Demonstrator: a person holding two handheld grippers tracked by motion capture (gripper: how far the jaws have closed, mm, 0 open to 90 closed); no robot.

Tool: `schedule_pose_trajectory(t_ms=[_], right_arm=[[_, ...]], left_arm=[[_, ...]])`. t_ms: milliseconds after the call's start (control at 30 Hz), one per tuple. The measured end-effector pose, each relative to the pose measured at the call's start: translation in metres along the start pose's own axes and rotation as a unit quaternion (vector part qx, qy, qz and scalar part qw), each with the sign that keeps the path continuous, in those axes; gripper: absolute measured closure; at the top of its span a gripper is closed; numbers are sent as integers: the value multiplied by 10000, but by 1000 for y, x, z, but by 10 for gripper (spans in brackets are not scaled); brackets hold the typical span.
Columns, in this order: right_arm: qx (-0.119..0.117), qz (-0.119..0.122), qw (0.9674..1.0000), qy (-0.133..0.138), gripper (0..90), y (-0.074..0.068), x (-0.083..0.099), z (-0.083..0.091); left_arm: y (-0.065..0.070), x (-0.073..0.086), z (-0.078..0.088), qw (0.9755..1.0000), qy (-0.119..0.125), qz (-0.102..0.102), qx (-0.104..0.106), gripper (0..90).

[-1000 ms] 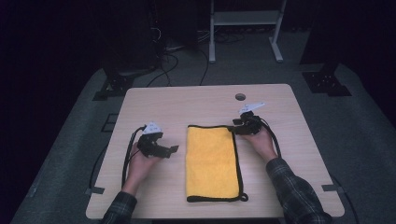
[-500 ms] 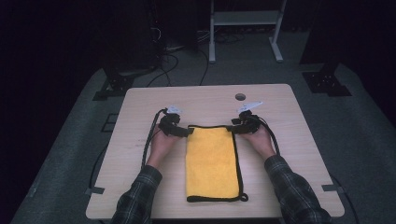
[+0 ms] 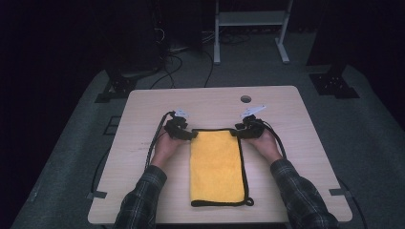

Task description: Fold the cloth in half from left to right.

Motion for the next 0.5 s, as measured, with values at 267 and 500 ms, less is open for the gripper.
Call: schedule_pose_trajectory(t_ms=[267, 500], right_arm=[[-195, -2, 9997, -110, 732, -5, -2, 0], [-342, -161, 9992, -144, 821, -6, -2, 0]], left_arm=[[8, -6, 1, 9988, -258, -58, 406, 749], [7, -7, 0, 9987, -250, -8, 450, 809]])
Point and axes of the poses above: each handheld gripper's, and its own axes: z roughly backward along the jaws, x roughly out of its underside, y roughly to its right, the point moved 6 cm from there along -z, roughly forward along the jaws, and after that the axes turned 15 degrees about -y, right-handed, at the moved point
